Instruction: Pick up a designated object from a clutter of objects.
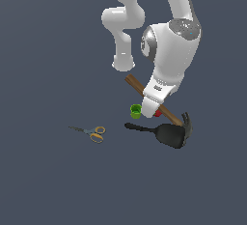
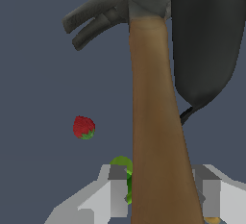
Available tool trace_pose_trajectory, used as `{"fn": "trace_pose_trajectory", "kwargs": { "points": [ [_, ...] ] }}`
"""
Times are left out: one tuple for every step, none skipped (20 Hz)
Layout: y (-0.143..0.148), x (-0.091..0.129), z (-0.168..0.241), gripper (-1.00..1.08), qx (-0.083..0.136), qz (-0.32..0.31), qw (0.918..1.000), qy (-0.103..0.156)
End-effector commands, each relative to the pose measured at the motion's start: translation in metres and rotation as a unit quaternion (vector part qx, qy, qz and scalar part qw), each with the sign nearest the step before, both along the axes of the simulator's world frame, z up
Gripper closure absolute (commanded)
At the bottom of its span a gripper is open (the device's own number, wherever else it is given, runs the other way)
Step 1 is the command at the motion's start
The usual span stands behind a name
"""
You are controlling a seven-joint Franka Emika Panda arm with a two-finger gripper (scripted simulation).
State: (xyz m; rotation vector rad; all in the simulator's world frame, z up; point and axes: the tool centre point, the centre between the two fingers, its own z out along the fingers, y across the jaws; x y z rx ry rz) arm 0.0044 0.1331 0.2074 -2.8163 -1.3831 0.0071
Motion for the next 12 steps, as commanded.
{"fn": "trace_pose_trajectory", "kwargs": {
  "points": [
    [0.0, 0.012, 0.026, 1.08, 0.001, 0.0, 1.0, -0.003],
    [0.0, 0.017, 0.035, 1.08, 0.001, 0.0, 1.0, -0.003],
    [0.0, 0.021, 0.044, 1.08, 0.001, 0.0, 1.0, -0.003],
    [0.0, 0.026, 0.053, 1.08, 0.001, 0.0, 1.0, -0.003],
    [-0.001, 0.03, 0.061, 1.08, 0.0, 0.0, 1.0, -0.003],
    [-0.001, 0.034, 0.069, 1.08, 0.0, 0.0, 1.0, -0.003],
    [-0.001, 0.038, 0.077, 1.08, 0.0, 0.0, 1.0, -0.003],
    [-0.001, 0.042, 0.085, 1.08, 0.0, 0.0, 1.0, -0.003],
    [-0.001, 0.046, 0.092, 1.08, 0.0, 0.0, 1.0, -0.003],
    [-0.001, 0.05, 0.099, 1.08, 0.0, 0.0, 1.0, -0.003],
    [-0.001, 0.054, 0.106, 1.08, 0.0, 0.0, 1.0, -0.003],
    [-0.001, 0.058, 0.113, 1.08, 0.0, 0.0, 1.0, -0.003]
  ]
}}
